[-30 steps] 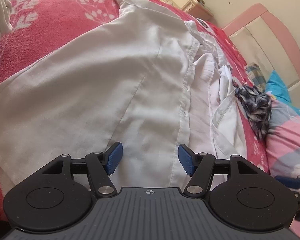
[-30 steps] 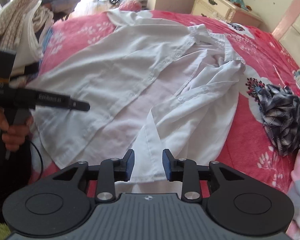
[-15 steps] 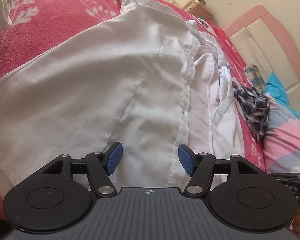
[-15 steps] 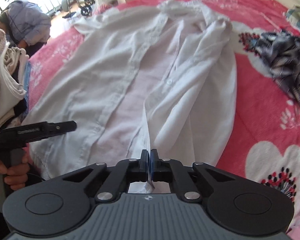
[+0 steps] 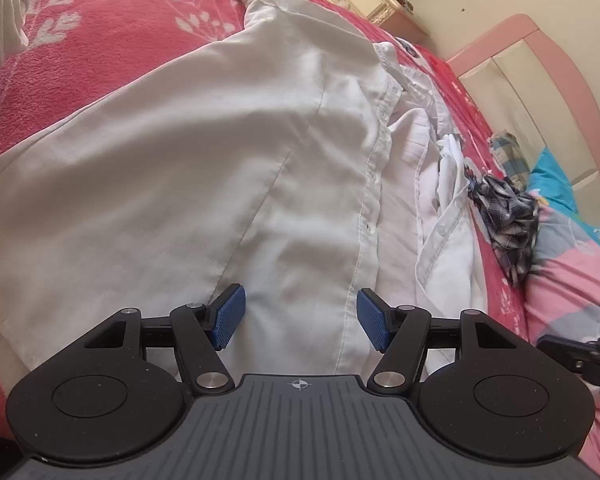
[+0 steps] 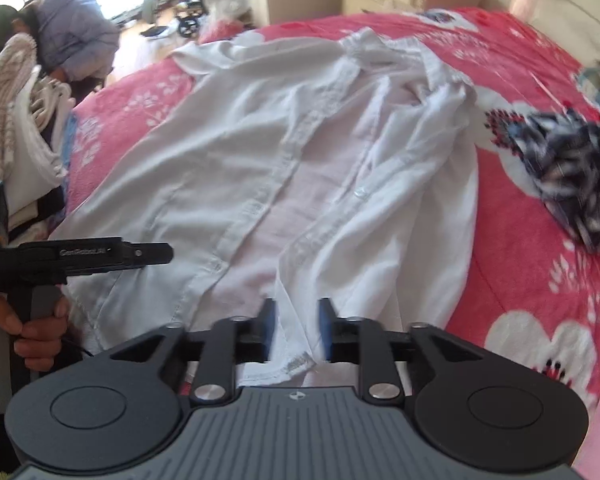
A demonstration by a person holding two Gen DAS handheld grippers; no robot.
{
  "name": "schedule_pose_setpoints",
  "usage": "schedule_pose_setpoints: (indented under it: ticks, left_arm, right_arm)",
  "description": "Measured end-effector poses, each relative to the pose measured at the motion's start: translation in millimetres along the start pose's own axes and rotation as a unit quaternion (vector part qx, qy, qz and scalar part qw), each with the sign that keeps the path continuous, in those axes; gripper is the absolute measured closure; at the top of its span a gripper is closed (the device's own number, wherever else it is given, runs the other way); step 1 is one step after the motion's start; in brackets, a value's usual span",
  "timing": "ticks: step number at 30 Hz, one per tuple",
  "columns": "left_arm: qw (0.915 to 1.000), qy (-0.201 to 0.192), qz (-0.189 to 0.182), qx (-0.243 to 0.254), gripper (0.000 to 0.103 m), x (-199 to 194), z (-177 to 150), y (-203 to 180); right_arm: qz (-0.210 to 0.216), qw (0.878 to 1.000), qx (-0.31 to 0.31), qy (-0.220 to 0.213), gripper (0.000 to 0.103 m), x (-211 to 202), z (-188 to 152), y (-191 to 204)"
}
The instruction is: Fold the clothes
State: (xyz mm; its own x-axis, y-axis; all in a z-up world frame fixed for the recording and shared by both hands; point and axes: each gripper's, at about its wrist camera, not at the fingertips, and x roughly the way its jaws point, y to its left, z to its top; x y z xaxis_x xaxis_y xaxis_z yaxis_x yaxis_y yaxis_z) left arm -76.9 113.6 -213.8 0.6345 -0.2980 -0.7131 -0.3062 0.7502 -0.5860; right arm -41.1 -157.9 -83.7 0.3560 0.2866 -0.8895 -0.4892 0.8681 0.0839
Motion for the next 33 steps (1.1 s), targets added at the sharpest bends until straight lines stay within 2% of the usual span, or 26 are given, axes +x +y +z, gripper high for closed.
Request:
schedule_pose_setpoints:
  ticks: [4,9,10,12,13,18,22,24,26,29,33]
  left_arm:
    - [1.0,0.002,-0.004,-0.001,0.041,-2,0,4]
    - [1.0,0.002,-0.007,-0.004,0.041,0,0,5]
    - [1.0,0.002,-0.007,-0.005,0.041,0,0,5]
    - [0.9999,0.002,-0.009,-0.007,0.041,0,1,6]
    - [0.9999,0.002,-0.009,-0.009,0.04,1,1,6]
    - [1.0,0.002,-0.003,-0.005,0.04,2,1,4]
    - [1.0,-0.001,0.001,0.0,0.04,3,1,1]
    - [1.0,-0.001,0.002,0.001,0.04,2,0,1]
    - [1.0,-0.002,0.004,0.002,0.04,2,0,0]
    - [1.0,-0.003,0.007,0.004,0.04,3,0,-1]
    - [1.0,-0.003,0.002,0.007,0.04,0,1,-2]
  right_arm:
    - [0.025,0.998,0.057,0.017,0.062,5,-15,-11]
    - [0.028,0.996,0.074,0.04,0.063,34,-30,-9]
    - [0.032,0.995,0.08,0.042,0.066,39,-32,-9]
    - [0.039,0.996,0.078,0.033,0.09,41,-34,-6]
    - [0.038,0.997,0.069,0.024,0.092,36,-34,-2]
    - [0.004,0.999,-0.035,-0.039,0.097,8,-34,26]
    - [-0.027,0.989,-0.13,-0.068,0.097,1,-39,53]
    - [-0.016,0.981,-0.177,-0.083,0.097,0,-43,67]
    - [-0.01,0.972,-0.222,-0.078,0.097,6,-48,82]
    - [-0.012,0.958,-0.284,-0.045,0.097,25,-60,100]
    - [0.013,0.954,-0.301,-0.003,0.091,40,-69,106]
